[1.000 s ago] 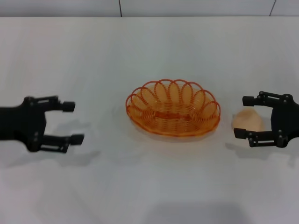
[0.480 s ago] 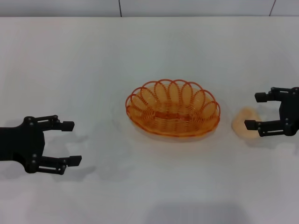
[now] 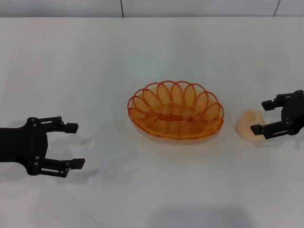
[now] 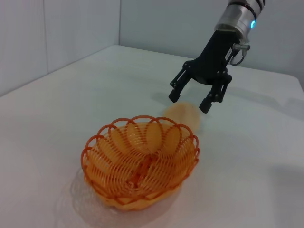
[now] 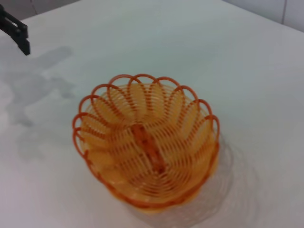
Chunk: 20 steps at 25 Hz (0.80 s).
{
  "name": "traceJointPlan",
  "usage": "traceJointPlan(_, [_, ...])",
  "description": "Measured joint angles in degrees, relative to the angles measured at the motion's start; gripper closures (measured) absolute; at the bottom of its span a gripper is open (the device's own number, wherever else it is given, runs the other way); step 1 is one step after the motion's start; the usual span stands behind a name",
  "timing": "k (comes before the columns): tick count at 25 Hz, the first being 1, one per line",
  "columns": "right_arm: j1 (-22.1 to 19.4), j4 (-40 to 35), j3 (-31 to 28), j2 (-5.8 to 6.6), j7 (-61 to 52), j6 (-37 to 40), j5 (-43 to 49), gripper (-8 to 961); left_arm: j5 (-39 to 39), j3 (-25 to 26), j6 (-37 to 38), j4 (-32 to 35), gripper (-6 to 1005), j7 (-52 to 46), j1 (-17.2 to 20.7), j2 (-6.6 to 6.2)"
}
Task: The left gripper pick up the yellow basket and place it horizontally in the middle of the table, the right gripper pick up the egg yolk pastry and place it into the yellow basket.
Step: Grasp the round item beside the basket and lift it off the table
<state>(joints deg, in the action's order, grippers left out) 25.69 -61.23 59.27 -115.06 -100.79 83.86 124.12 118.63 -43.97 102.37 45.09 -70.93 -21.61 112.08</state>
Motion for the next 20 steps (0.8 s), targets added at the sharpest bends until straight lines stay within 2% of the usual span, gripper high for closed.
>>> traceJointPlan(6, [0.09, 1.66, 1.19, 0.02, -0.48, -2.74, 1.36, 115, 0.03, 0.20, -0.04, 0.00, 112, -0.17, -0.56, 0.06])
traceJointPlan(12, [0.13, 1.96, 1.63, -0.03, -0.19, -2.00, 2.00, 135, 0.03, 0.20, -0.08, 0.00, 112, -0.27, -0.83, 0.07])
traceJointPlan(17, [-0.14, 1.96, 1.52, -0.08, 0.81, -1.83, 0.47, 350, 0.03, 0.23, -0.13, 0.00, 112, 0.05, -0.82, 0.15])
traceJointPlan(20, [-0.15, 1.99, 1.61, -0.10, 1.20, -1.94, 0.34, 416, 0.03, 0.23, -0.20, 0.00, 112, 0.07, -0.81, 0.16])
